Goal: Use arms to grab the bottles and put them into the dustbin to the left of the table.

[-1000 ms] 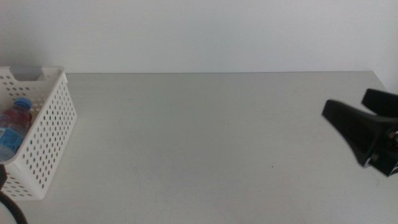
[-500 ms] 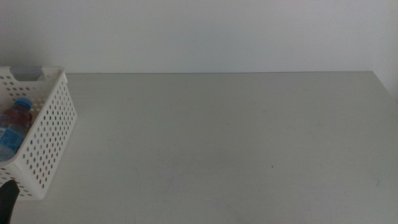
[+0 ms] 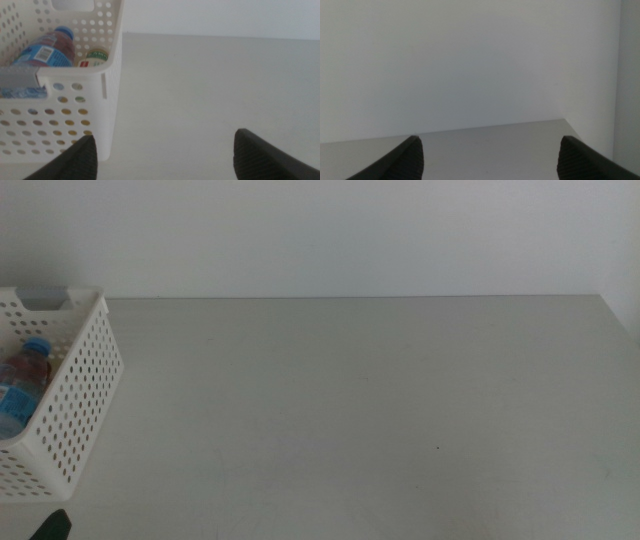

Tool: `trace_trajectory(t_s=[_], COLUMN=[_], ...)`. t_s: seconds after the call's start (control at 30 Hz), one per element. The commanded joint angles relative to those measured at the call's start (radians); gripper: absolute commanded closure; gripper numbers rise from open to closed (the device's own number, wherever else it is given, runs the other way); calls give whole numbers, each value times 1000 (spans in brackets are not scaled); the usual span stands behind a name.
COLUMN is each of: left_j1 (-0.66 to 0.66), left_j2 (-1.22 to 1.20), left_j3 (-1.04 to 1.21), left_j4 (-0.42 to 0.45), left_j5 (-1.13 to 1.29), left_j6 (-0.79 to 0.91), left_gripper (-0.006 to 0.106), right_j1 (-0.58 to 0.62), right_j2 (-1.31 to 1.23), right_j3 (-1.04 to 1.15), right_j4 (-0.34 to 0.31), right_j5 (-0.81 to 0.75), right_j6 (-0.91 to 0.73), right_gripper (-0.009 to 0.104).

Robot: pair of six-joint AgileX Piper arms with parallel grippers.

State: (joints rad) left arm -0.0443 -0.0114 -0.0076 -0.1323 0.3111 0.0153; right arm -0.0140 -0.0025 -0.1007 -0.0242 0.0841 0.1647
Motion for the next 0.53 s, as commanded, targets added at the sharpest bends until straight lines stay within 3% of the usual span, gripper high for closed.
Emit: trace_trajectory(t_s=[0.0,0.5], left_j1=[-5,-5], left_j2=[-26,-27], left_j3=[5,40], left_j4=[4,7], left_j5=[-85,-20], left_j6=[-15,-15], left_gripper=[7,7], right_j1=[-5,-5], right_j2=[-11,-33], right_j3=[6,119], right_j4=[-18,-18], right_j5=[-76,-53], right_j6=[-13,-13], right_gripper=[24,24])
